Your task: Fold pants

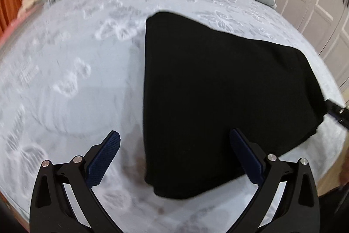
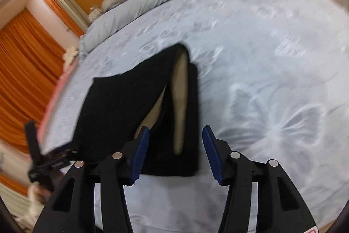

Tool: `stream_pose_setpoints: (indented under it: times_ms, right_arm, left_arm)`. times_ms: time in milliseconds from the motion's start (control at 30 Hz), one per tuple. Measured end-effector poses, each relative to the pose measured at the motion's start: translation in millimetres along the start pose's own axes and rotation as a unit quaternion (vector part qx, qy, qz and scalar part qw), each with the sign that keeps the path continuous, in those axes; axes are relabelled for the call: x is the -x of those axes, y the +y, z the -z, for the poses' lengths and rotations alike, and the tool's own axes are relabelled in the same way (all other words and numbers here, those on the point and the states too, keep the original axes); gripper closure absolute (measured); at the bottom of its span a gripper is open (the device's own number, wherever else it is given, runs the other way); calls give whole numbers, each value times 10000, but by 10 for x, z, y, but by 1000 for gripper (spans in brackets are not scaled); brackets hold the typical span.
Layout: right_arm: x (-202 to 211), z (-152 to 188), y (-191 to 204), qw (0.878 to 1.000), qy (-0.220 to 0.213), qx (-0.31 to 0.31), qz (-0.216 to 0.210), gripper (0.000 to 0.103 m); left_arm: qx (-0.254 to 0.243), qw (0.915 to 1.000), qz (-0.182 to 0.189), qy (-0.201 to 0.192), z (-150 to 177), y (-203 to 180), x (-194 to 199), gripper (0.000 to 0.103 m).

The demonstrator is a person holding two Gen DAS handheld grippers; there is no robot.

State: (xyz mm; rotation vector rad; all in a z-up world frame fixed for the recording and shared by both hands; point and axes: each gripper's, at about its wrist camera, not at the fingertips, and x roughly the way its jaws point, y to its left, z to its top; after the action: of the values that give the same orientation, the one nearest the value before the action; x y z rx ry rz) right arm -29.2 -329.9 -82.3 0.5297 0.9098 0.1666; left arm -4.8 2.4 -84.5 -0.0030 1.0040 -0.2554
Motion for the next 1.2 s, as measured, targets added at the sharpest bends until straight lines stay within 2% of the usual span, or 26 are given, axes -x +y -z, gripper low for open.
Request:
stream_pose_setpoints:
  times_ms: [67,100,133,167,200,233,267,300,333,367,433,500,533,600,667,767,800,900,1000,1033,1067,1133,1167,1200]
  right_arm:
    - [-143,42,71,9997,249,61,-35,55]
    - [-197,75,123,9994,287,171,113,62]
    - [-246,96,182,9983,309,367,330,81]
    - [-250,112,227,9976,289,459,441,83]
    - [-172,100,300,9981,136,526,303,97]
    - [-79,101,348,9981,-12,562,240,98]
    - [3,87,376,9975,-171,638,234,98]
    - [14,79,383,9966,-192,725,352,98]
    - [-94,86,308,9956,6,713,602,94]
    - [-195,103,209,9953,221,593,736,93]
    - [-178,93,131,9977,172,309,587,90]
    - [-9,38,225,9945,-238,496,894,77]
    - [72,32,250,9930,-438,521,970,73]
    - [210,0,329,9919,-812,560,798,73]
    - [271,-38,512,9890,-1091,830,555,73]
    - [160,-78,745,9853,-996,1292,506,83]
    - [30,-97,852,9839,-863,1473,524,92]
    - [-218,-180,932,9815,-636,1687,640,95]
    - [-480,-278,839,9777,-378,1718,1148,95]
    - [-608,-306,675,9749,-230,1587,1544,103]
    - [-650,-310,526,9775,-154,1437,1537,103]
    - [-585,-367,383,9889,-149,983,1102,103]
    - [-502,-388,385,9903,-186,900,1039,102]
    - [-429,-393,397,9895,-289,899,1093,94]
  left_arm:
    - [137,9996,134,220,35,40,-101,5]
    - [188,9992,190,296,39,64,-148,5]
    - [237,9988,274,344,38,94,-176,5]
    - [300,9984,340,343,22,127,-171,14]
    - [323,9979,503,258,6,142,-122,25]
    - [264,9973,653,198,-19,137,-67,37]
    - [208,9982,563,82,-27,134,1,36]
    - [177,9989,444,-7,-12,135,23,33]
    - [145,9994,298,13,4,138,1,18]
    - [209,9995,210,63,24,164,-22,14]
    - [346,9989,303,-21,35,197,66,15]
    - [340,9986,23,-393,61,187,238,5]
    - [319,9977,-191,-562,71,171,307,5]
    - [138,9961,-536,-681,80,83,368,5]
    - [-44,9955,-661,-684,65,8,360,5]
    - [-76,9951,-747,-643,23,-87,305,5]
    - [-84,9953,-732,-625,6,-112,291,5]
    - [-186,9948,-764,-641,-57,-203,199,5]
    - [-341,9937,-871,-623,-74,-272,114,5]
    - [-362,9935,-894,-612,-75,-282,89,5]
    - [-385,9932,-932,-586,-68,-288,55,5]
    - [-457,9927,-972,-549,-48,-295,-1,5]
    - [-487,9923,-1004,-541,-43,-290,-20,5]
    - [-489,9924,-990,-536,-41,-288,-23,5]
